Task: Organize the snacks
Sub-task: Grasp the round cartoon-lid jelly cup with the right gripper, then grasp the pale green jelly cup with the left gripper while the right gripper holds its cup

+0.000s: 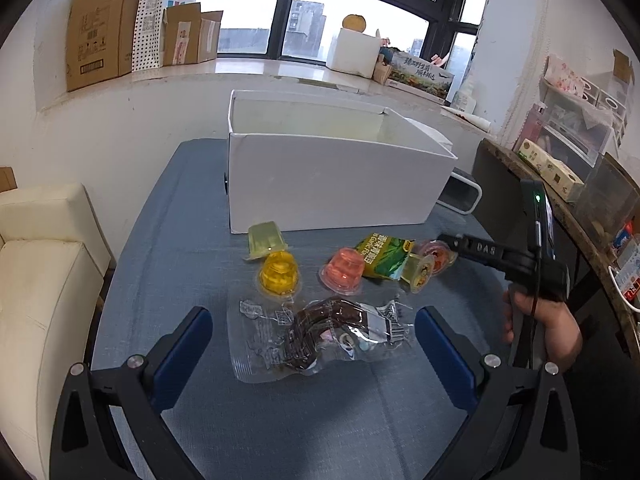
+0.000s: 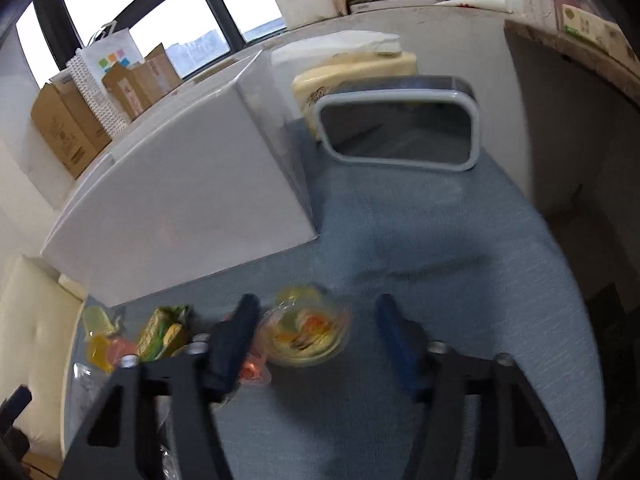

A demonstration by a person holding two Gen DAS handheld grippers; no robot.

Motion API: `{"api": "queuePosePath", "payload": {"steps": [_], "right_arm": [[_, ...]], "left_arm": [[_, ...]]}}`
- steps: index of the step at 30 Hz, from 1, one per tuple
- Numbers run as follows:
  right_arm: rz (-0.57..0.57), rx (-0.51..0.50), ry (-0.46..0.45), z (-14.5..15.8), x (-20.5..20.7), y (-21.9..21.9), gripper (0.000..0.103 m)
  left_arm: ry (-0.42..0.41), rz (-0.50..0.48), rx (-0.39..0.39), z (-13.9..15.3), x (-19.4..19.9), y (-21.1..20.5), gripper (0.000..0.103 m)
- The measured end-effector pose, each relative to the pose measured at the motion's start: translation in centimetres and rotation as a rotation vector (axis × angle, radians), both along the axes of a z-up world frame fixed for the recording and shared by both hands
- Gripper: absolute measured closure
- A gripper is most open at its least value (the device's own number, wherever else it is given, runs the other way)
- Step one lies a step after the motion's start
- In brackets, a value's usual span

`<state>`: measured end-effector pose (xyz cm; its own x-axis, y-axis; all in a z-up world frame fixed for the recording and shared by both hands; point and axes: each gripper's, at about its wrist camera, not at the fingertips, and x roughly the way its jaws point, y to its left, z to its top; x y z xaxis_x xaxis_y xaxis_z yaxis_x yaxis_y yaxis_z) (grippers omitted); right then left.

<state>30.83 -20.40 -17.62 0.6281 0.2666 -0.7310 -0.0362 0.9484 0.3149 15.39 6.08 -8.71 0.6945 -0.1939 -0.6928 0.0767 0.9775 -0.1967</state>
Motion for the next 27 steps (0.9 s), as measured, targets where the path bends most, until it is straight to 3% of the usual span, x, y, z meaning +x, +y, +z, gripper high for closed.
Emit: {"api": "queuePosePath", "payload": {"steps": [6, 13, 16, 19, 25, 26, 27], "right_arm": [[0.018, 0.004, -0.019, 0.3, -0.8, -0.1, 0.053], [0.044, 0.019, -0.103, 3.5, -2.9, -0.6, 0.053], [0.067, 0.023, -0.136, 5.0, -4.3, -0.6, 0.053], [0.092, 0.028, -0.165, 6.3, -6.1, -0.7, 0.053], [0.126, 0.025, -0.187, 7.2, -8.1, -0.4, 0.053], [0.128, 0.024, -0.188, 7.2, -8.2, -0.4, 0.053], [0.13, 0.024, -0.188, 7.2, -8.3, -0.3, 0.053]], "left_arm": [[0.015, 0.009, -0.005, -0.5, 1.5, 0.4, 0.0], [0.03, 0.058, 0.003, -1.2, 4.7, 1.3, 0.0], [0.062, 0.09, 0.031, -2.3, 7.2, 1.5, 0.0], [0.106, 0.106, -0.003, -3.7, 9.2, 1.6, 0.0], [0.161, 0.138, 0.007, -5.9, 11.9, 1.3, 0.0], [0.167, 0.136, -0.003, -6.3, 12.2, 1.3, 0.001], [0.173, 0.134, -0.007, -6.5, 12.4, 1.3, 0.012]]}}
